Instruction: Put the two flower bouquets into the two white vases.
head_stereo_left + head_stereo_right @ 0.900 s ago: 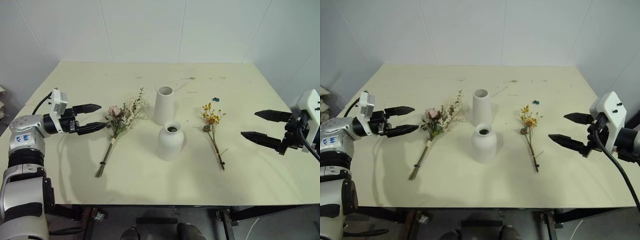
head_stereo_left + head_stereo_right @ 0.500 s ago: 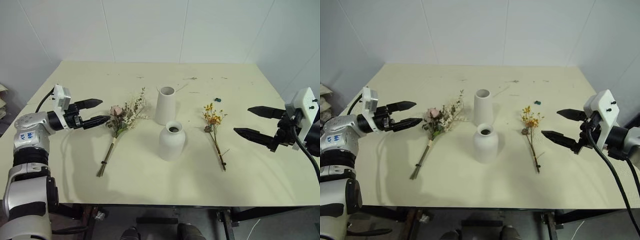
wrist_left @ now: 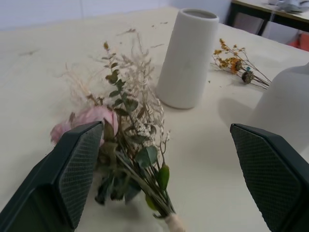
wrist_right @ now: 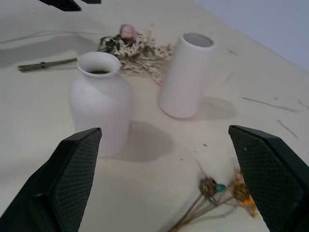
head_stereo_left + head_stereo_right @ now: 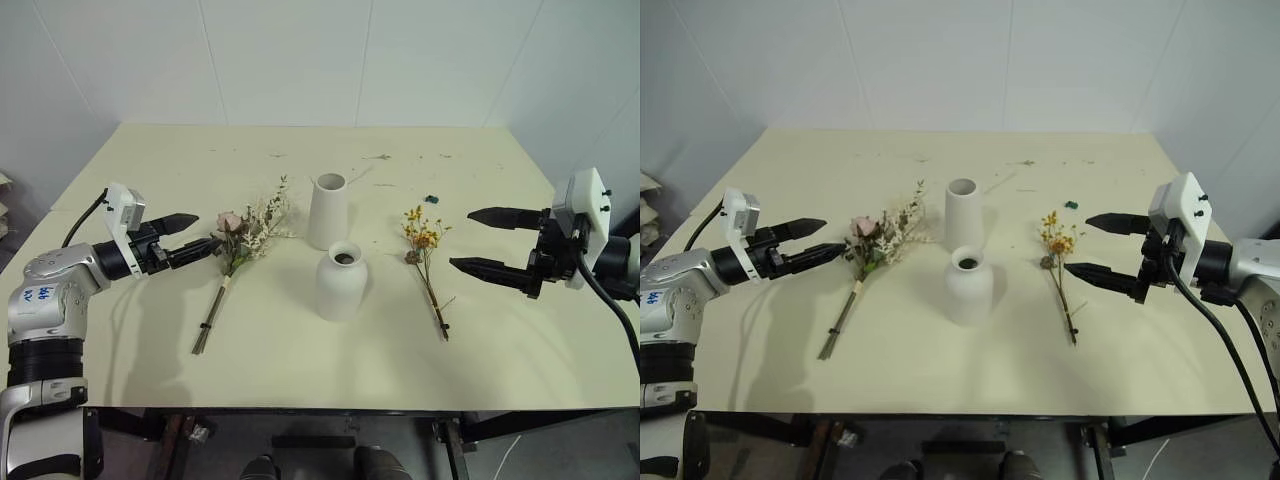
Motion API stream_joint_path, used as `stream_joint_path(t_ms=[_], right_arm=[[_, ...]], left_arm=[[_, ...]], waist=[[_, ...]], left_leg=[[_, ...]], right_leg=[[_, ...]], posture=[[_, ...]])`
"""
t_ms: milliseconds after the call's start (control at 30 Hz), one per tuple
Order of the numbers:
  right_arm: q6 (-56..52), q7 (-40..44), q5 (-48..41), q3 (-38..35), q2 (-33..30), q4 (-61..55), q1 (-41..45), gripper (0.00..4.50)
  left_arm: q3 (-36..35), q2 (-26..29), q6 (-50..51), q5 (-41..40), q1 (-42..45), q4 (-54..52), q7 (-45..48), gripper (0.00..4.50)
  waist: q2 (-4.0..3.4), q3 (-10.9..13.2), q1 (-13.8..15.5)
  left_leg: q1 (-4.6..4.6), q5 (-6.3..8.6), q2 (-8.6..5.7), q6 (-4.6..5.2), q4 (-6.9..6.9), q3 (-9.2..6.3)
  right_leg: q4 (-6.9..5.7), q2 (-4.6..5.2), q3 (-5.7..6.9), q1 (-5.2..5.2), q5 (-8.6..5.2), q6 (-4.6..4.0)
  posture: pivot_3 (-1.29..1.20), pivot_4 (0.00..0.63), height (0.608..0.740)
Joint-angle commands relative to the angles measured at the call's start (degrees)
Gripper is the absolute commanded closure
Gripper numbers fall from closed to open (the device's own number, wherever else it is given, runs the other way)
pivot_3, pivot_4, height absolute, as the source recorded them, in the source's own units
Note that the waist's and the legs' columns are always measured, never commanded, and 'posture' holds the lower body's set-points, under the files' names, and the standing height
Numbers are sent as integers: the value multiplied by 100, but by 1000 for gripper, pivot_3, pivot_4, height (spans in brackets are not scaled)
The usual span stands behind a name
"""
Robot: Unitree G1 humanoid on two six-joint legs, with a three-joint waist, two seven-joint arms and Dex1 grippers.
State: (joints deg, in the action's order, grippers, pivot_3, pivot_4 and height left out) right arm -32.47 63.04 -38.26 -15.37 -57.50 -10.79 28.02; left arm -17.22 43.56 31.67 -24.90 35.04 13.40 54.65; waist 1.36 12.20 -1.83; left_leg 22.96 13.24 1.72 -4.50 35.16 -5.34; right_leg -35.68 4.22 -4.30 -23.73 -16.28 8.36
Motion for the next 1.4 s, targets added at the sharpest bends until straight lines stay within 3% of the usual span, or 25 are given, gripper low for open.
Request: stream_joint_path(t_ms=[33,333,700,1067,1333,1400], right_arm=[[196,294,30,104,-13,174,276,51],[332,1141,-207,343,320,843,926,51],[527,1714,-15,508,313,1195,1202,51],[491,1544,93,565,499,1156,1180,51],[432,1403,41,462,484,968,1009,51],[420,1360,36,441,481,931,977,0]], left_arm=[[-178,207,945,-149,-193,-916,-681,0],[40,344,3396,-537,-86,-2405,-1741,0],[544,437,5931,-520,535,-2643,-2477,0],[1264,199,6083,-486,1272,-1549,-3175,0],[1744,125,6083,-620,1582,-1074,-3195,0],[1808,101,6083,-620,1666,-932,-3254,403]], waist=[[0,0,9],[1,0,3],[1,1,-6],[1,1,5],[1,1,8],[1,1,9]], left_leg=[[0,0,0,0,0,0],[3,2,-1,-3,-3,0],[2,2,-2,-4,-2,-1],[2,2,-2,-10,-2,-1],[4,4,-2,-14,-3,-1],[4,4,-2,-14,-3,-1]], right_leg=[[1,0,0,0,0,0],[10,0,0,1,0,0],[9,0,1,1,0,0],[10,0,1,1,0,1],[11,0,1,0,-1,1],[11,0,1,0,-1,1]], posture=[[0,150,740],[0,150,740],[0,150,740],[0,150,740],[0,150,740],[0,150,740]])
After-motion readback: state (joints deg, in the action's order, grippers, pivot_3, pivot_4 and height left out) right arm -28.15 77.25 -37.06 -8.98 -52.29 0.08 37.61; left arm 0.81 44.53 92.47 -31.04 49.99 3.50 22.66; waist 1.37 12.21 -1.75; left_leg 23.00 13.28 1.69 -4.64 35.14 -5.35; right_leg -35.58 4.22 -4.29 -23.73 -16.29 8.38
